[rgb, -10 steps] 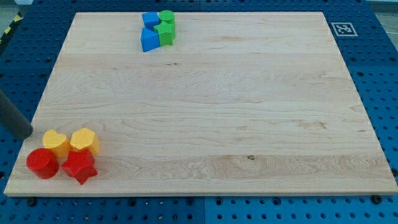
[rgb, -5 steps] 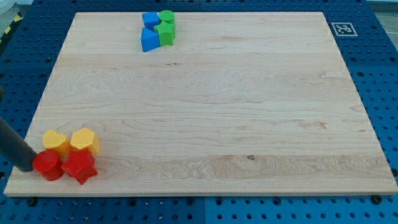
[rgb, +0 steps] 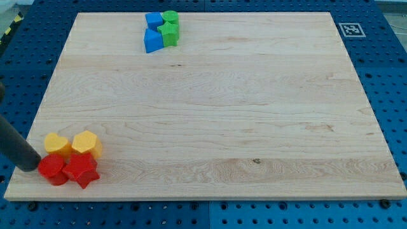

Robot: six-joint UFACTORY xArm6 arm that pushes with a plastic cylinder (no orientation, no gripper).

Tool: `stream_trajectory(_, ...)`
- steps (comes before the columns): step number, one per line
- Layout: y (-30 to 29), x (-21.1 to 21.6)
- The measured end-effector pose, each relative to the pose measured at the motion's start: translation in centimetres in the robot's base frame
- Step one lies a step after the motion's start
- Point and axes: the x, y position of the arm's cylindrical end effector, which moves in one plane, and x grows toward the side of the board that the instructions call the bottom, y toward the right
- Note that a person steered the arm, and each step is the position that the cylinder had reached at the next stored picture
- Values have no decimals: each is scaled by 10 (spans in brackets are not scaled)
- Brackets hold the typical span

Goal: Adjust the yellow heart and the red circle into the red star and the yellow hexagon

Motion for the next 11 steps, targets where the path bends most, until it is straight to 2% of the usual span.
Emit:
stream_trajectory(5, 15, -14)
stream_trajectory(8, -1, -88)
stream_trajectory(11, 14, -122)
